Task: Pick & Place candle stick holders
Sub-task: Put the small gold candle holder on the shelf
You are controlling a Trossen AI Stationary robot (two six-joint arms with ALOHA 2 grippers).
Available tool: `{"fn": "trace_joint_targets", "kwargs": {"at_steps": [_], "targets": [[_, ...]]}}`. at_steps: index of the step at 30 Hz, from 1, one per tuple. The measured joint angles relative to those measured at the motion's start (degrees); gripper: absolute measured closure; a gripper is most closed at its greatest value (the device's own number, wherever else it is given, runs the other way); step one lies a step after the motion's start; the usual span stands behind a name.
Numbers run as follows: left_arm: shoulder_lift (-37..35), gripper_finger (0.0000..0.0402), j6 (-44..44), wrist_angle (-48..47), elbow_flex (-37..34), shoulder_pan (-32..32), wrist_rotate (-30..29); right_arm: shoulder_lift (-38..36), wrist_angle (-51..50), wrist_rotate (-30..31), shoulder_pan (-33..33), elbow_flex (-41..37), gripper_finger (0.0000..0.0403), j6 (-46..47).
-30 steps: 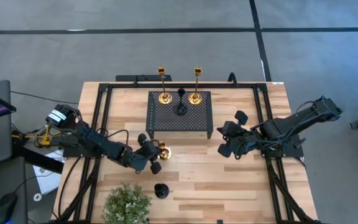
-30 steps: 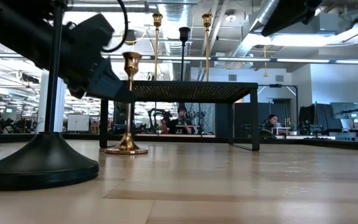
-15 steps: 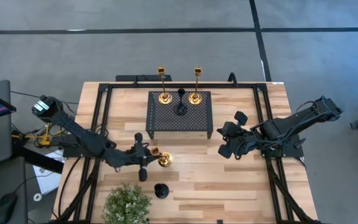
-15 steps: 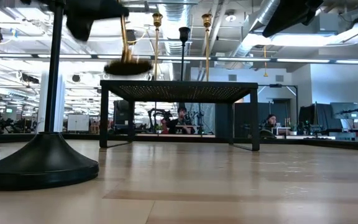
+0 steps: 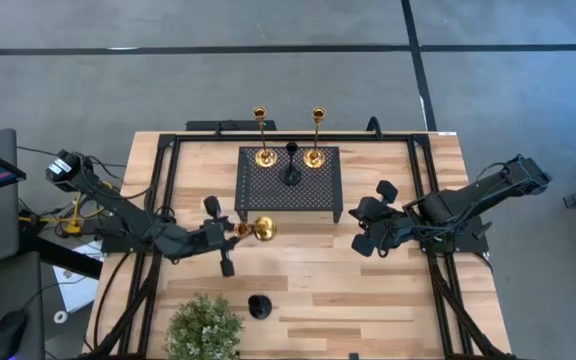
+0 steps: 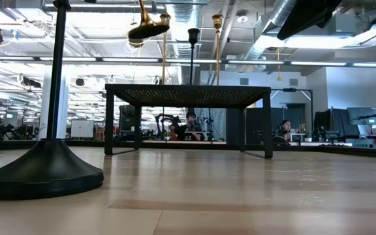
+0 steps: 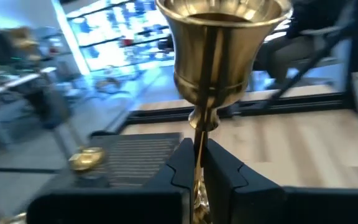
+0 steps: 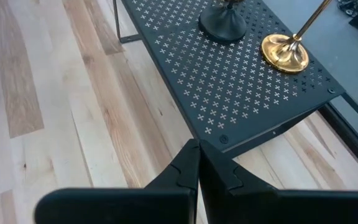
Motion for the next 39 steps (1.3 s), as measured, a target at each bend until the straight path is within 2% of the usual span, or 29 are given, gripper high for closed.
{"fn": "trace_joint_targets", "kwargs": {"at_steps": [3,7,14,21,31,39], "targets": [[0.0,0.0387,0.84,-0.03,0.08,1.44,-2.39,0.0,-0.29,0.17,0.02,0.0,0.0403,0.0],[0.0,0.0387,0.89,0.01,0.08,4.74,-2.13,0.0,-0.29,0.66,0.02,0.0,0.0403,0.0],[0.0,0.0387,-0.4,0.08,0.08,11.81,7.1,0.0,-0.27,1.17,0.02,0.0,0.0403,-0.02],[0.0,0.0387,-0.86,0.38,0.08,16.25,12.15,0.0,-0.26,9.92,0.75,0.0,0.0403,-0.63],[3.03,0.0387,-2.58,0.47,3.37,22.26,22.19,-0.02,-0.05,16.49,3.04,0.0,0.0403,-0.59],[9.07,0.0387,-4.15,-7.34,9.87,27.41,23.66,-0.04,0.2,17.19,5.0,0.0,0.0403,-0.55]]}}
